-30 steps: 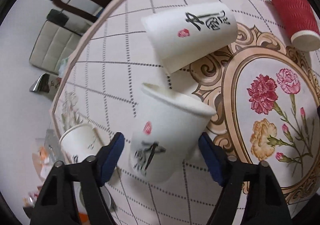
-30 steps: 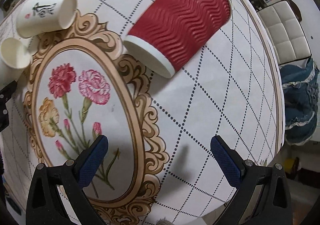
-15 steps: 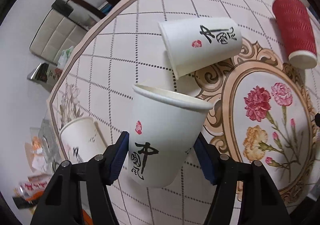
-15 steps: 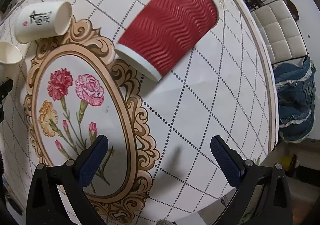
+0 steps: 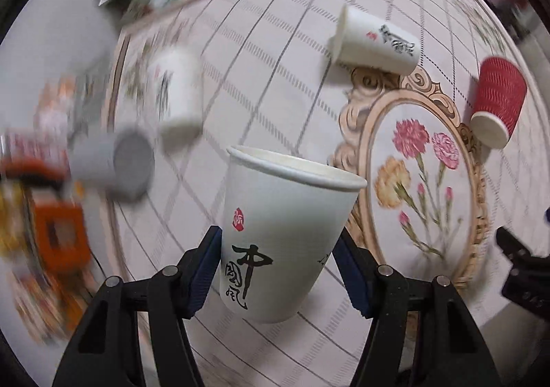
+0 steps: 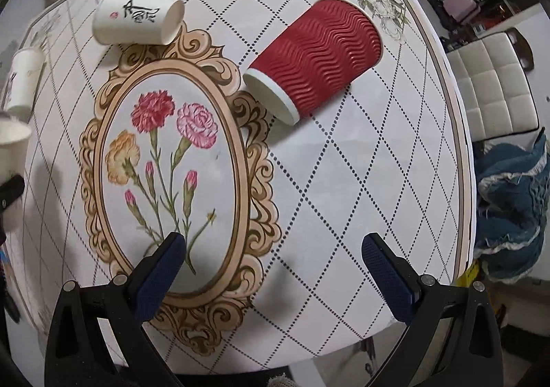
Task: Flip cup upright
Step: 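Lift the white cup with the left tool and carry it toward the flower oval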
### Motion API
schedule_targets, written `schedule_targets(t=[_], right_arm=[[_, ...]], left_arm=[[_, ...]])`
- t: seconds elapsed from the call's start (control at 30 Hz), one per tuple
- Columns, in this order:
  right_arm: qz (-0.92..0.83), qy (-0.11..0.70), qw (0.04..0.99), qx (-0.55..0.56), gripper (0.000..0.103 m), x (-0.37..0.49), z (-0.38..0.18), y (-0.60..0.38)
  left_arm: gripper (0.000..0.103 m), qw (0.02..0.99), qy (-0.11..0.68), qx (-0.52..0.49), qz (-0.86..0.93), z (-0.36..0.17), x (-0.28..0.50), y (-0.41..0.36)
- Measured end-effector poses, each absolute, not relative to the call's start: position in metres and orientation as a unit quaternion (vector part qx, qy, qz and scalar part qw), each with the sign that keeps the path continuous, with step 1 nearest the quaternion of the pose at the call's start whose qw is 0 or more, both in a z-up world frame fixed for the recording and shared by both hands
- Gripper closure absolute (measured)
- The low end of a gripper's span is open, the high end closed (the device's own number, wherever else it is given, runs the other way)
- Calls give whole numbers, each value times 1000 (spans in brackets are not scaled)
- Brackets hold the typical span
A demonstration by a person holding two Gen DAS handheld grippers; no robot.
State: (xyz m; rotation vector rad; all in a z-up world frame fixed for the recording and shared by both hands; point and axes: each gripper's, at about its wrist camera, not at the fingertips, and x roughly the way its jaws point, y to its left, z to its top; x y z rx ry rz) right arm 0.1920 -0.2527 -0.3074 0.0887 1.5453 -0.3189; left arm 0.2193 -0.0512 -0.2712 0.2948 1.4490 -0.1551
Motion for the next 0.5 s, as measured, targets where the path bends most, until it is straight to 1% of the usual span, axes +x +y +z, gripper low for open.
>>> schedule_targets(t=[0.13, 0.23, 0.4, 0.5], right_arm=[[-139, 695, 704, 46, 0, 175, -309, -258], [-138, 697, 703, 43, 0, 164, -315, -272], [-145, 701, 697, 36, 0, 157, -323, -285], [-151, 705, 692, 35, 0, 151, -330, -294]], left_arm=[[41, 709, 703, 16, -48, -285, 194, -31], [41, 685, 726, -46, -38, -299, 174, -30], [41, 655, 747, -113, -22, -321, 156, -34], [41, 653, 747, -121, -15, -329, 155, -38]])
